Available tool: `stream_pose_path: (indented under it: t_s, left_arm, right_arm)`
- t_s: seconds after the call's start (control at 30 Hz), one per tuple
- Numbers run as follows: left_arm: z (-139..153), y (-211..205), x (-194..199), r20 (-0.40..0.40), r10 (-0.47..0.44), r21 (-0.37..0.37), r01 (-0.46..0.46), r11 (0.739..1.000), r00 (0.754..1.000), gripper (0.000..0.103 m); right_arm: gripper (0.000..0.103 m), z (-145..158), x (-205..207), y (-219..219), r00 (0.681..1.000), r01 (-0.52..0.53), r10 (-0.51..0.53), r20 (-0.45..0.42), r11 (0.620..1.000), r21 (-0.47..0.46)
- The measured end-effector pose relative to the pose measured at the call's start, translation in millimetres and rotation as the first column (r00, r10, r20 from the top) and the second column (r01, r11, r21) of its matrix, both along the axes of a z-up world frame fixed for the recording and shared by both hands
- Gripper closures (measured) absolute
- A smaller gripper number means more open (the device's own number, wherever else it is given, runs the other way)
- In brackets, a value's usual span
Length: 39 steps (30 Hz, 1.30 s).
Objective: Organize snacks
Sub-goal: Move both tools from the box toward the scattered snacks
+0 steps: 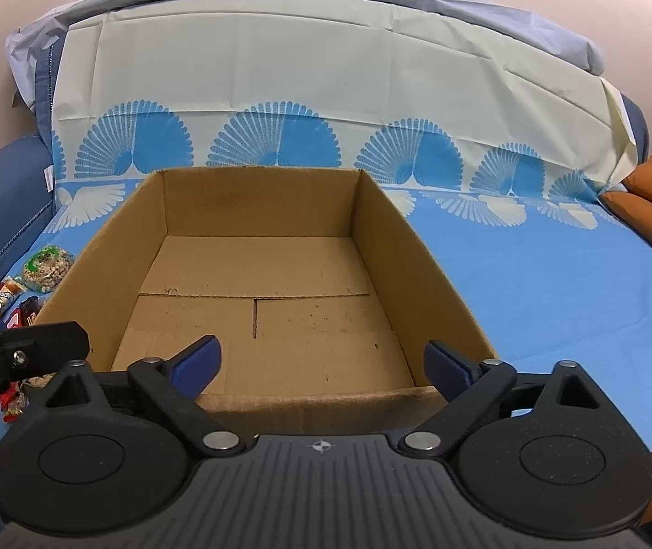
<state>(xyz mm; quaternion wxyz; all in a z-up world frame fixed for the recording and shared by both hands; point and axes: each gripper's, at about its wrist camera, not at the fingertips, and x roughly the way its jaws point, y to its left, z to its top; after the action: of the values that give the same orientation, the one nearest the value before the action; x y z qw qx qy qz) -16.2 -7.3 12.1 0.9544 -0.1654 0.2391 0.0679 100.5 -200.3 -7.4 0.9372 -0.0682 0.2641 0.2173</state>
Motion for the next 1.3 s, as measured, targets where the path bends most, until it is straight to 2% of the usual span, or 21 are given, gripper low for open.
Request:
stream_pose_path:
  t_s: [0.03,0.2,0.27,0.37,0.47,0.63,0.73,0.77,0.87,0.93,1.0,1.17,1.3]
  left_arm:
    - [1,0,-1,0.004,-0.003,0.001,0.003,1.0,1.0,0.007]
    - [3,-1,-8,0.012,-0.026,-0.001,0.026,1.0,1.0,0.029]
    - [5,-1,-8,-0.021,-0.033,0.004,0.033,0.999,0.999,0.036]
    - [8,1,-12,-0.018,-0.04,-0.011,0.04,0.999,0.999,0.044]
    - [10,5,-16,-0.014,-0.039,-0.03,0.039,0.999,0.999,0.045]
    - [12,25,-27,-0.003,0.001,-0.118,-0.001,0.993,1.0,0.052]
    - [12,43,-37,0.008,0.05,-0.196,-0.047,0.979,0.999,0.059]
    - [14,49,-40,0.013,0.063,-0.236,-0.058,0.97,0.998,0.066]
    - [14,65,-51,0.014,0.117,-0.26,-0.11,0.959,0.993,0.068]
    - [14,78,-59,0.014,0.164,-0.276,-0.154,0.949,0.986,0.069]
    - [11,88,-67,0.02,0.206,-0.29,-0.192,0.938,0.978,0.069]
    - [-3,116,-85,0.005,0.315,-0.298,-0.3,0.906,0.949,0.069]
    - [-16,134,-100,-0.028,0.412,-0.284,-0.402,0.87,0.911,0.069]
  right_arm:
    - [0.012,0,-1,0,1.0,-0.003,0.003,0.007,1.0,0.004]
    - [0.023,2,-6,1,1.0,-0.022,0.022,0.017,1.0,-0.006]
    - [0.027,3,-8,1,0.999,-0.031,0.032,0.032,0.999,-0.01]
    - [0.027,7,-10,6,0.999,-0.044,0.044,0.021,0.999,0.002]
    - [0.027,11,-13,12,0.998,-0.057,0.056,0.027,0.998,0.02]
    - [0.027,20,-19,28,0.997,-0.077,0.076,0.029,0.996,0.048]
    - [0.033,24,-25,40,0.994,-0.111,0.11,0.021,0.992,0.066]
    - [0.037,25,-27,44,0.992,-0.125,0.124,0.018,0.99,0.07]
    - [0.048,30,-35,61,0.984,-0.176,0.175,0.02,0.978,0.111]
    - [0.051,32,-41,73,0.976,-0.217,0.217,0.019,0.966,0.137]
    - [0.051,37,-48,82,0.967,-0.253,0.253,0.019,0.954,0.163]
    - [0.05,39,-62,110,0.944,-0.328,0.329,0.022,0.932,0.156]
    - [0.05,36,-71,129,0.924,-0.379,0.382,0.012,0.913,0.147]
